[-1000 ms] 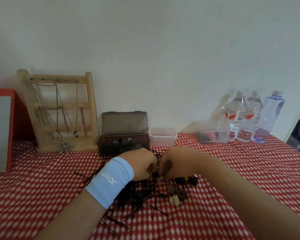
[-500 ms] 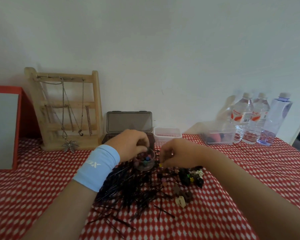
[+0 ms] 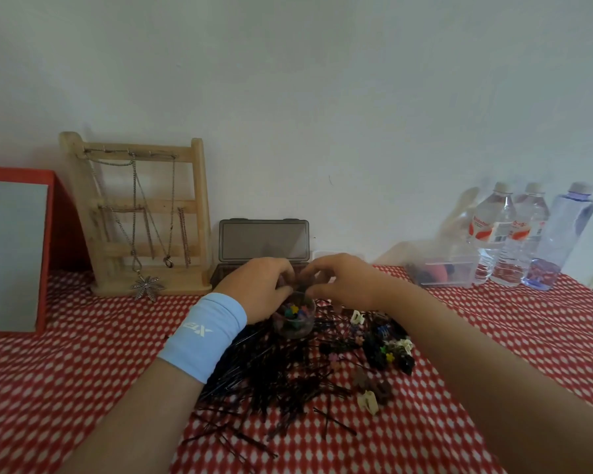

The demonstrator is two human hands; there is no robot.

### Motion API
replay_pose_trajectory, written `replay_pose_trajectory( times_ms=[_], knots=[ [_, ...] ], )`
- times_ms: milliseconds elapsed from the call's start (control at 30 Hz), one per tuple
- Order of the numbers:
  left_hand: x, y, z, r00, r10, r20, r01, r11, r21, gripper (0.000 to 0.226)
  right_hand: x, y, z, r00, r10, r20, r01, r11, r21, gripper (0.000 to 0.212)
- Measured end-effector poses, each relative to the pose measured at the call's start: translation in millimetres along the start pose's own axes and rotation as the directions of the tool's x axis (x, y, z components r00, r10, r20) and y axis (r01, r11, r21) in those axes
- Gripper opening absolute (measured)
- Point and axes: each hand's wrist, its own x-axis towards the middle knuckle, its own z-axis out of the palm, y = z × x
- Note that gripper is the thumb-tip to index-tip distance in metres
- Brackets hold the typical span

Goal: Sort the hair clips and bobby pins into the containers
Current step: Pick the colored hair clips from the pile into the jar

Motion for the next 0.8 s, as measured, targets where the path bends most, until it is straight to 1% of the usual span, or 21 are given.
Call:
replay_pose_trajectory(
  times_ms=[100, 167, 233, 267, 333, 400, 500, 633, 733, 800],
  knots=[
    [-0.5, 4.9, -1.0, 0.998, 0.058, -0.030, -0.059, 0.998, -0.023, 0.011, -7.5, 10.7, -11.0, 0.999, 0.013, -0.038, -0.018, 0.990, -0.139, 0.012],
    [-2.2, 14.5, -0.8, 0.992, 0.125, 0.003, -0.125, 0.991, -0.041, 0.012, -17.3, 17.9, -18.2, 0.999, 0.052, 0.007, -0.049, 0.967, -0.250, 0.008],
    [-4.1, 27.2, 2.9, 0.981, 0.177, 0.085, -0.173, 0.984, -0.046, 0.012, -26.7, 23.0, -20.2, 0.989, 0.109, 0.100, -0.070, 0.939, -0.336, 0.007],
    [-5.4, 33.8, 5.7, 0.972, 0.192, 0.137, -0.188, 0.981, -0.042, 0.013, -30.0, 25.2, -19.1, 0.984, 0.129, 0.123, -0.074, 0.924, -0.376, 0.009],
    [-8.4, 45.0, 13.2, 0.945, 0.212, 0.247, -0.218, 0.976, -0.005, 0.017, -34.5, 28.0, -16.0, 0.986, 0.137, 0.099, -0.076, 0.882, -0.465, 0.013],
    [-10.5, 52.4, 20.2, 0.920, 0.216, 0.328, -0.251, 0.966, 0.067, 0.020, -37.2, 29.9, -10.4, 0.990, 0.121, 0.070, -0.065, 0.843, -0.534, 0.017],
    [-12.1, 54.1, 26.1, 0.901, 0.175, 0.397, -0.241, 0.963, 0.121, 0.026, -36.4, 33.0, 2.0, 0.988, 0.117, 0.098, -0.042, 0.827, -0.560, 0.019],
    [-13.0, 52.6, 31.4, 0.916, 0.128, 0.380, -0.212, 0.959, 0.187, 0.034, -31.8, 38.6, 8.4, 0.988, 0.129, 0.080, -0.060, 0.816, -0.576, 0.018],
    [-13.4, 53.2, 36.1, 0.919, 0.125, 0.373, -0.214, 0.954, 0.209, 0.033, -34.9, 40.1, 6.3, 0.989, 0.123, 0.084, -0.062, 0.854, -0.516, 0.016],
    [-13.0, 52.9, 37.0, 0.921, 0.131, 0.367, -0.217, 0.954, 0.204, 0.026, -39.3, 40.5, 4.9, 0.991, 0.105, 0.084, -0.055, 0.889, -0.455, 0.015]
  ],
)
